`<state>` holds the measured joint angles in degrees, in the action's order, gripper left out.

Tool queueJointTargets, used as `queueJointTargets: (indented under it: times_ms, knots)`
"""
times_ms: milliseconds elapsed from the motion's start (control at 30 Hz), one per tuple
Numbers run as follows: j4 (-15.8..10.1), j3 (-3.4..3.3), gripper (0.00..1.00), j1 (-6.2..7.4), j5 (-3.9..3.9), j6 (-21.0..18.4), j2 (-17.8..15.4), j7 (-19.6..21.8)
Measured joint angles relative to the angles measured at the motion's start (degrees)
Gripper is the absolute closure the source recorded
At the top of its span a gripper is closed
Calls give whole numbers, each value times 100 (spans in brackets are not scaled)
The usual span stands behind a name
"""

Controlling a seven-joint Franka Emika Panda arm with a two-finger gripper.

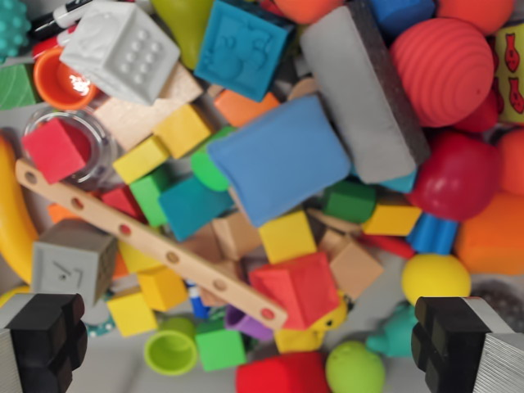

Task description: Pick an object from the bin

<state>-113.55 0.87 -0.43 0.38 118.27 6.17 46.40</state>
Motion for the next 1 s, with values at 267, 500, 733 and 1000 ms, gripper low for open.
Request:
queueJointTargets:
  times_ms: [267,500,733,1000]
  knots:
    - [0,0,0,0,0,0,0,0]
    - [-2,0,0,-3,0,0,4,-43]
    - [-12,-18,0,-31,0,86,80,-273]
    - [-39,-51,0,-101,0,287,242,-769]
